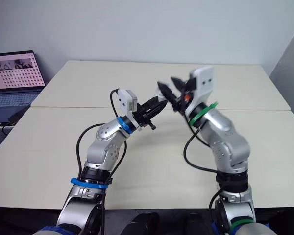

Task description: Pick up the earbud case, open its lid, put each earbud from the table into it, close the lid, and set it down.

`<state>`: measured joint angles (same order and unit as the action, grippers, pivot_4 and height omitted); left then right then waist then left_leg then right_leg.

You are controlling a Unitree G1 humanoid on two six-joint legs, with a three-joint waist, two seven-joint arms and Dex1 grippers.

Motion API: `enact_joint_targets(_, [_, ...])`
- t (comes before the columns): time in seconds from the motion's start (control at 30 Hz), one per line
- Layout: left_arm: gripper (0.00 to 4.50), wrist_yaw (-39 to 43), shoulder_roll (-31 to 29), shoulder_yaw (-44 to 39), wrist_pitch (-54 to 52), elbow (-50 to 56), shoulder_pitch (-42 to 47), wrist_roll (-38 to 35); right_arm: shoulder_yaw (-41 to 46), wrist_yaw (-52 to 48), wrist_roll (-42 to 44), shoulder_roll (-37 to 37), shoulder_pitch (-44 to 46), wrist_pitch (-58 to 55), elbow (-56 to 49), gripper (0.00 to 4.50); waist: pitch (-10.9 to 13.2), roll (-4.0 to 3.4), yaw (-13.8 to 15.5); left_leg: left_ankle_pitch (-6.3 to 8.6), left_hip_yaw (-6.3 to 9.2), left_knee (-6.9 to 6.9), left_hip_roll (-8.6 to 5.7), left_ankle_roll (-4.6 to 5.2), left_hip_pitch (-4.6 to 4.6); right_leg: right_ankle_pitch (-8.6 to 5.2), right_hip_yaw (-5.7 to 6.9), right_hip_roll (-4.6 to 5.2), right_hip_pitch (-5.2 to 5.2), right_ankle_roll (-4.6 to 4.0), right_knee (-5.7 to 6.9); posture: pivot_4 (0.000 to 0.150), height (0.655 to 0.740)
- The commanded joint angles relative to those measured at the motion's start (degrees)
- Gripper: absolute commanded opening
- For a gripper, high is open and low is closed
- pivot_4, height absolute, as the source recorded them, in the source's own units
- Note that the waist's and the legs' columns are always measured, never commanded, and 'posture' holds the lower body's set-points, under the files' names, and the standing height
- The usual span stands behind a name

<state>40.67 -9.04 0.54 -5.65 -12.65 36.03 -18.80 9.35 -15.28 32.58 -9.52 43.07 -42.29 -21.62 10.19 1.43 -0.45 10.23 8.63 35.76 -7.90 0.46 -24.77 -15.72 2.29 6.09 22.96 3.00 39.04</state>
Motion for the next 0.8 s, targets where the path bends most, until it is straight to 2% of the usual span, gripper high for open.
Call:
enact_joint_targets(0.03, [0.74, 0.1, -1.2, -1.3, 1.6, 0.7, -0.3, -0.2, 5.9, 1.0, -0.3, -8.1, 0.9, -2.2, 1.2, 2.46, 0.0, 0.01, 0.3, 0.00, 0.00, 0.00, 0.00, 0.00, 0.00, 0.00, 0.01, 0.00, -0.02, 0.00, -0.02, 0.150, 0.7400])
enact_joint_targets(0.13, [0.74, -0.1, -1.7, -1.6, 1.6, 0.8, -0.4, -0.3, 3.4, -1.7, -7.7, -17.9, -4.5, 0.1, 7.9, 2.46, 0.0, 0.02, 0.5, 0.01, -0.04, 0.03, -0.02, 0.02, 0.00, 0.00, 0.01, 0.00, -0.08, 0.00, -0.06, 0.150, 0.7400])
enact_joint_targets(0.2, [0.74, -0.3, -1.9, -1.8, 1.5, 0.9, -0.5, -0.3, 2.3, -1.0, -11.8, -20.9, -8.3, 2.3, 13.0, 2.46, 0.0, 0.02, 0.5, 0.01, -0.06, 0.06, -0.04, 0.04, 0.00, 0.00, 0.03, 0.02, -0.15, 0.01, -0.07, 0.150, 0.7400])
enact_joint_targets(0.4, [0.74, -0.7, -2.0, -1.8, 1.1, 1.9, -1.0, -0.2, -0.3, -2.0, -15.8, -19.2, -14.0, 6.8, 22.0, 2.46, 0.0, -0.02, -1.0, -0.01, -0.49, -0.03, 0.13, 0.01, 0.00, 0.01, -0.20, 0.05, 0.07, -0.01, 0.07, 0.150, 0.7400])
enact_joint_targets(0.8, [0.74, -0.4, -2.8, -1.3, 1.0, 2.2, -1.5, 0.0, -2.2, -6.2, -16.6, -17.6, -16.9, 7.1, 27.0, 2.46, 0.0, -0.02, -1.2, -0.01, -0.82, 0.00, 0.36, 0.01, 0.00, 0.03, -0.25, -0.06, 0.08, -0.04, 0.03, 0.150, 0.7400])
